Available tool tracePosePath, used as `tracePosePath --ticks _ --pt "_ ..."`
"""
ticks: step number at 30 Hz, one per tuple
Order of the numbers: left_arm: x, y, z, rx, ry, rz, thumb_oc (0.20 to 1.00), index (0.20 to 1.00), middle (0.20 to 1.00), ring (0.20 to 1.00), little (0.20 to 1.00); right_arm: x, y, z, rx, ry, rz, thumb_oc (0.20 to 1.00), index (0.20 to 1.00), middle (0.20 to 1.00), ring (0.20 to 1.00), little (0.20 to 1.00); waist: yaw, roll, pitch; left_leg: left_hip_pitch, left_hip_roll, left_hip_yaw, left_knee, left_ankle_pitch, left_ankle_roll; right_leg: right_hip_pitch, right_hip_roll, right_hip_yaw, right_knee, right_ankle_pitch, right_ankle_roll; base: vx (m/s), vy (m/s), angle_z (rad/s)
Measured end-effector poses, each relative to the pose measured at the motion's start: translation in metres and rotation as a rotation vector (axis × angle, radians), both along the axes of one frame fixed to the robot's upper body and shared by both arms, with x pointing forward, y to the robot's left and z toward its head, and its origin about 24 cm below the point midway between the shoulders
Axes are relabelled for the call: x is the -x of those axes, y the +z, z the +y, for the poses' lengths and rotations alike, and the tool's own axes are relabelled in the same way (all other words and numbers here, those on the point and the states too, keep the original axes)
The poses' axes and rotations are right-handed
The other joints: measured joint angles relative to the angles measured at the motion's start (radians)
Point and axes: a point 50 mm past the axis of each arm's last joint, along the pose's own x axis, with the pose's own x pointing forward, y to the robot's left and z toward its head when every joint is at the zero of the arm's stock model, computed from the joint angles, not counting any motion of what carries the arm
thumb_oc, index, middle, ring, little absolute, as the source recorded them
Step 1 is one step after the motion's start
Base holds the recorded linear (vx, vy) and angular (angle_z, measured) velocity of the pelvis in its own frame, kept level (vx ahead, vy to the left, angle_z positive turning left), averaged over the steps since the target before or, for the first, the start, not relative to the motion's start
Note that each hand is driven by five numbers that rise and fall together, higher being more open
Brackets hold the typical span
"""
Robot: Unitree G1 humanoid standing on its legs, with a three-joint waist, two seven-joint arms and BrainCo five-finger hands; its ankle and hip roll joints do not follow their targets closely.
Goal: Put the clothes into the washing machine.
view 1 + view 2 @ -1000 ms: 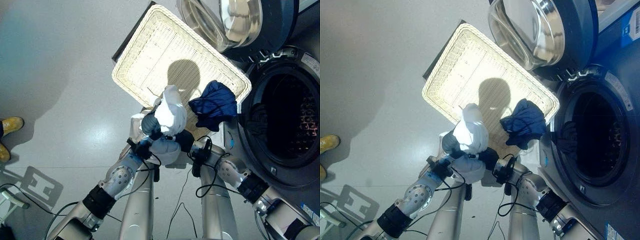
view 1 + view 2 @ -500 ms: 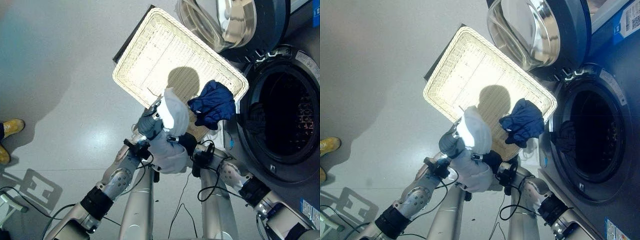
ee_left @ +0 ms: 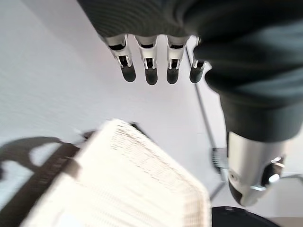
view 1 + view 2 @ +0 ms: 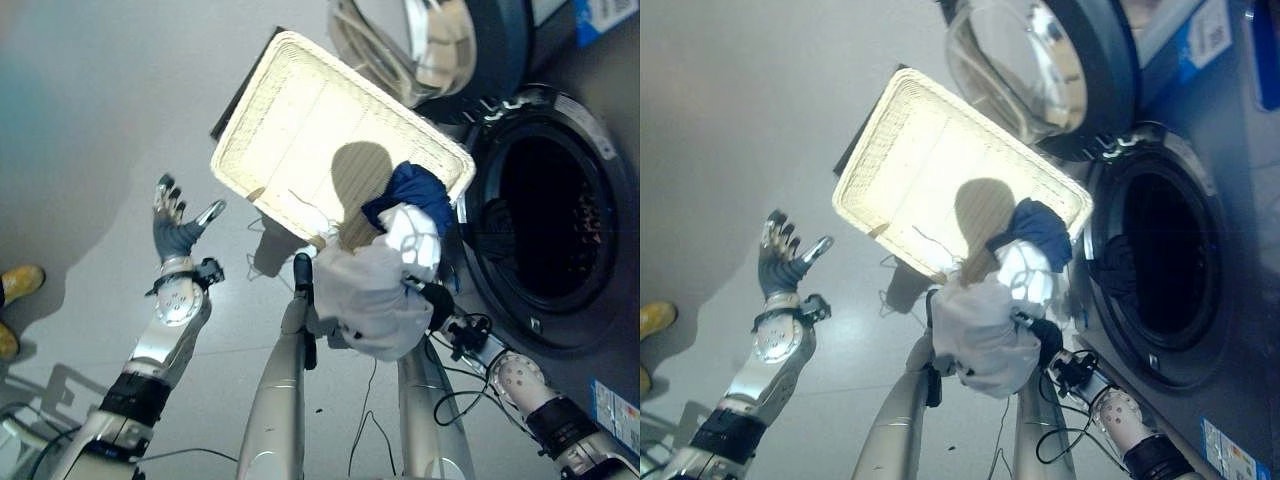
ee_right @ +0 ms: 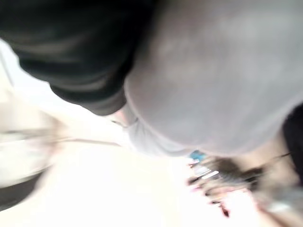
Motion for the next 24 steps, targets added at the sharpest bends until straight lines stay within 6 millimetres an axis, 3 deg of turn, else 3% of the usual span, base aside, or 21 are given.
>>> tracePosePath --ticks 2,3,6,9,10,14,15,16,18,24 --pt "0.0 -0.009 0.003 0.017 0.022 0.034 1.0 1.0 1.0 1.0 1.0 -0.002 0.009 -0.003 -0.093 -0.037 -0.03 0.2 0.2 0.2 0.2 0.2 -0.012 -0.001 0.0 0.003 0.004 0.018 0.0 -0.002 0.003 0.002 0.004 0.011 -0.008 0.006 0.001 0.02 0.014 -0.22" --pt "0.0 -0.025 0.005 0.063 0.044 0.091 1.0 1.0 1.0 1.0 1.0 -0.005 0.018 -0.006 -0.229 -0.108 -0.065 0.2 0.2 0.2 0.2 0.2 -0.031 -0.001 0.0 0.012 0.006 0.032 0.006 -0.012 0.003 0.009 0.01 0.028 -0.023 0.017 0.003 0.03 0.008 -0.25" --pt "0.002 -0.054 0.008 0.108 0.078 0.183 1.0 1.0 1.0 1.0 1.0 -0.014 0.026 -0.019 -0.413 -0.315 -0.052 0.2 0.2 0.2 0.2 0.2 -0.04 -0.001 0.0 0.018 0.013 0.058 0.03 -0.033 0.003 0.013 0.017 0.054 -0.025 0.019 0.003 0.04 -0.012 -0.27" --pt "0.003 -0.06 0.008 0.119 0.078 0.203 1.0 1.0 1.0 1.0 1.0 -0.017 0.028 -0.027 -0.462 -0.389 -0.047 0.2 0.2 0.2 0.2 0.2 -0.04 -0.001 0.0 0.021 0.014 0.066 0.032 -0.037 0.003 0.014 0.019 0.059 -0.027 0.022 0.003 0.02 -0.014 -0.14" --pt "0.006 -0.076 0.008 0.131 0.059 0.255 1.0 1.0 1.0 1.0 1.0 -0.034 0.04 -0.086 -0.568 -0.743 -0.013 0.2 0.2 0.2 0.2 0.2 -0.039 -0.001 0.0 0.036 0.019 0.08 0.037 -0.045 0.001 0.026 0.023 0.063 -0.039 0.03 0.001 0.02 -0.015 -0.18" --pt "0.006 -0.078 0.009 0.121 0.034 0.249 1.0 1.0 1.0 1.0 1.0 -0.044 0.044 -0.097 -0.571 -0.828 0.048 0.2 0.2 0.2 0.2 0.2 -0.027 0.0 0.0 0.042 0.026 0.079 0.052 -0.058 -0.006 0.038 0.029 0.063 -0.039 0.028 0.0 0.09 -0.114 -0.09" --pt "0.002 -0.09 0.008 0.106 0.003 0.311 1.0 1.0 1.0 1.0 1.0 -0.065 0.049 -0.129 -0.67 -1.066 0.189 0.2 0.2 0.2 0.2 0.2 -0.002 0.007 -0.002 0.059 0.03 0.092 0.094 -0.086 -0.005 0.062 0.027 0.063 -0.038 0.026 -0.004 0.06 -0.094 -0.13" --pt "0.0 -0.09 0.004 0.1 -0.023 0.314 1.0 1.0 1.0 1.0 1.0 -0.069 0.054 -0.139 -0.745 -1.182 0.225 0.2 0.2 0.2 0.2 0.2 0.015 0.019 -0.003 0.057 0.029 0.092 0.098 -0.094 -0.007 0.061 0.025 0.063 -0.037 0.026 -0.004 0.08 -0.127 -0.1" --pt "-0.003 -0.081 -0.003 0.086 -0.086 0.28 1.0 1.0 1.0 1.0 1.0 -0.057 0.062 -0.155 -0.876 -1.4 0.246 0.2 0.2 0.2 0.2 0.2 0.04 0.034 -0.002 0.031 0.019 0.086 0.103 -0.091 -0.003 0.037 0.016 0.062 -0.03 0.028 0.0 0.05 -0.116 0.1" --pt "-0.008 -0.059 -0.011 0.042 -0.206 0.227 1.0 1.0 1.0 1.0 1.0 -0.039 0.073 -0.176 -1.13 -1.699 0.368 0.2 0.2 0.2 0.2 0.2 0.05 0.038 0.001 -0.043 -0.014 0.072 0.132 -0.086 0.032 -0.015 -0.023 0.051 -0.007 0.037 0.02 0.05 -0.138 0.17"
